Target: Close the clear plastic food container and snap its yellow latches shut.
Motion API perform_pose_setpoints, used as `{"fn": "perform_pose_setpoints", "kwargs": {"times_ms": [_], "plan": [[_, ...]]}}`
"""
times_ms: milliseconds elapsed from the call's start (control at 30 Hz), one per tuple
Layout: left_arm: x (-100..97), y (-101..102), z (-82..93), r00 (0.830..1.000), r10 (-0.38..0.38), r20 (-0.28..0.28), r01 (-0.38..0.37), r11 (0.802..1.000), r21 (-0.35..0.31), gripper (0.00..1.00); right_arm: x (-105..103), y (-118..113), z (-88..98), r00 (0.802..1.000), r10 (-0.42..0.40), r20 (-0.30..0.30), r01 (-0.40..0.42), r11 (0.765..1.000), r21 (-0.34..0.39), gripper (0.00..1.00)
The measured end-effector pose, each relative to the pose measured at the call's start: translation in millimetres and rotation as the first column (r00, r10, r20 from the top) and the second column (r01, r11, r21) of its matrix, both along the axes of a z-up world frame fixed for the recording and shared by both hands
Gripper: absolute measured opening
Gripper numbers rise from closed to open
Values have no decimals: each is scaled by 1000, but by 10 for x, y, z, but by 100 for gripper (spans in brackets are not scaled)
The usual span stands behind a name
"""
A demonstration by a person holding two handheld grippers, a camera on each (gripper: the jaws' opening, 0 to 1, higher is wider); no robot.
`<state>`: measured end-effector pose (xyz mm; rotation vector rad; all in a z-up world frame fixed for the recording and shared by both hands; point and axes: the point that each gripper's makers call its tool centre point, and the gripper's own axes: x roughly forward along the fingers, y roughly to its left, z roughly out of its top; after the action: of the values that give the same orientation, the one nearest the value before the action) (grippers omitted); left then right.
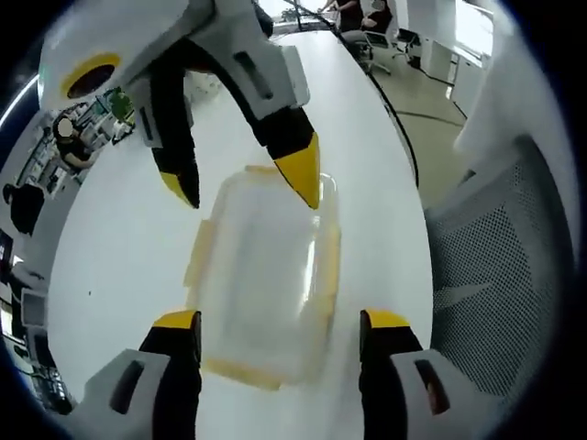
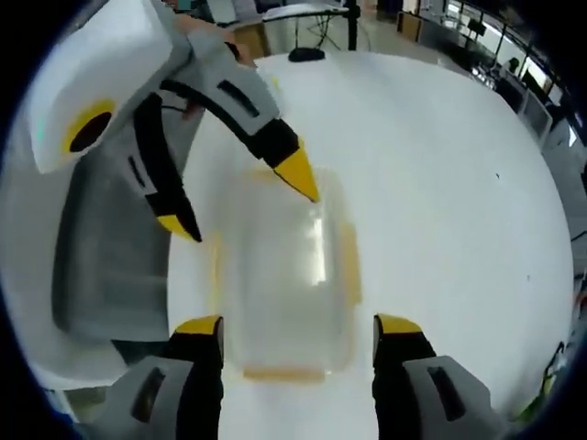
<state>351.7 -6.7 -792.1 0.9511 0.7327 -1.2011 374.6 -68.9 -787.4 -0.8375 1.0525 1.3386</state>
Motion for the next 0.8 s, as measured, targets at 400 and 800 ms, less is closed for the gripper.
{"fn": "perform_pose_setpoints", "kwargs": {"times_ms": [400,800], "plan": [[127,39,-66,1000,-16,-16,17,999,45,75,-45,-54,-3,997,26,72,-25,1000,-8,68],[198,37,-192,998,-51,-37,53,996,76,79,-36,-96,-62,989,3,145,-2,1000,-4,72]]}}
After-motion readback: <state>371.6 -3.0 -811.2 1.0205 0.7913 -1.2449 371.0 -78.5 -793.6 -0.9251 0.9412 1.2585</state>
